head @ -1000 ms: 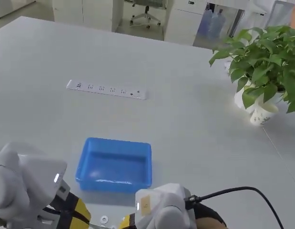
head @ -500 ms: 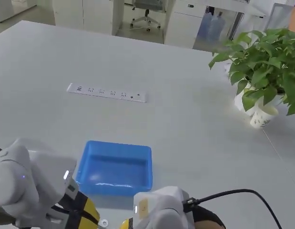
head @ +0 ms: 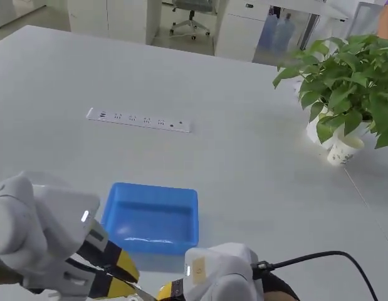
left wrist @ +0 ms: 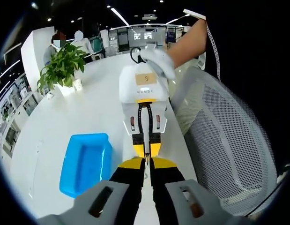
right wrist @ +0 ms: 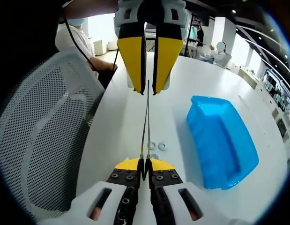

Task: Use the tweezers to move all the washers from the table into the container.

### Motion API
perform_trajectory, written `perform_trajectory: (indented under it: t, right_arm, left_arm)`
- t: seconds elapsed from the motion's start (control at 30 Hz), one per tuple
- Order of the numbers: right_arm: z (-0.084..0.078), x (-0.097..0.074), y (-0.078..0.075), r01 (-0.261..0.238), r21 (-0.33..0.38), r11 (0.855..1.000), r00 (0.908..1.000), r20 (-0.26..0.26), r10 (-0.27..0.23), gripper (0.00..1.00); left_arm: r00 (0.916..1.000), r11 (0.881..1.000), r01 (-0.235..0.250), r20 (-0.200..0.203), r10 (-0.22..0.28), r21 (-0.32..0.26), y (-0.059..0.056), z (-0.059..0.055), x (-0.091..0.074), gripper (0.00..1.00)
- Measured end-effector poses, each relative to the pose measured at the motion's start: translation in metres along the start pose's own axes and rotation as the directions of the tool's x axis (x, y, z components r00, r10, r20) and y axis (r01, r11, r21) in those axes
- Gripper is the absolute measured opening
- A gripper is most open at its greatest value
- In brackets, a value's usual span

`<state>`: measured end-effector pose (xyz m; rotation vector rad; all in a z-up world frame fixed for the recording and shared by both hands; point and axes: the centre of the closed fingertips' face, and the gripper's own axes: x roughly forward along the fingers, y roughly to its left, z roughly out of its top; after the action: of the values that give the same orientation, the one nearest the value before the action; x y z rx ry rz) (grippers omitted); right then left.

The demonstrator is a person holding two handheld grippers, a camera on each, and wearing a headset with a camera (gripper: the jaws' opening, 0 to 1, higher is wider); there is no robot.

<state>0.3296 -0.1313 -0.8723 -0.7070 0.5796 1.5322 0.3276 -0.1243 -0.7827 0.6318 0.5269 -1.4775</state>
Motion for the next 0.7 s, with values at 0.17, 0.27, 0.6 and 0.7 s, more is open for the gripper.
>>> perform_trajectory:
  t: [0.17, 0.27, 0.6, 0.7]
  right_arm:
    - [0.003, -0.001, 0.000, -0.001, 0.006, 1.000, 0.9999, 0.012, 0.001, 0.07]
    - [0.007, -0.004, -0.001, 0.006, 0.013, 1.000, 0.9994, 0.034, -0.007, 0.07]
    - [0.014, -0.009, -0.003, 0.019, 0.023, 1.000, 0.9960, 0.086, -0.021, 0.07]
    - [0.018, -0.010, -0.004, 0.024, 0.030, 0.999, 0.9940, 0.106, -0.028, 0.07]
  left_arm:
    - [1.0000, 1.000, -0.002, 0.004, 0.003, -0.008, 0.000, -0.002, -0.001, 0.12]
    - [0.9997, 1.000, -0.008, 0.021, 0.008, -0.017, 0.001, -0.003, -0.002, 0.12]
    - [0.9939, 0.999, -0.013, 0.109, 0.018, -0.052, 0.002, 0.008, -0.004, 0.11]
    - [0.9927, 0.998, -0.016, 0.118, 0.022, -0.054, 0.003, 0.009, -0.004, 0.10]
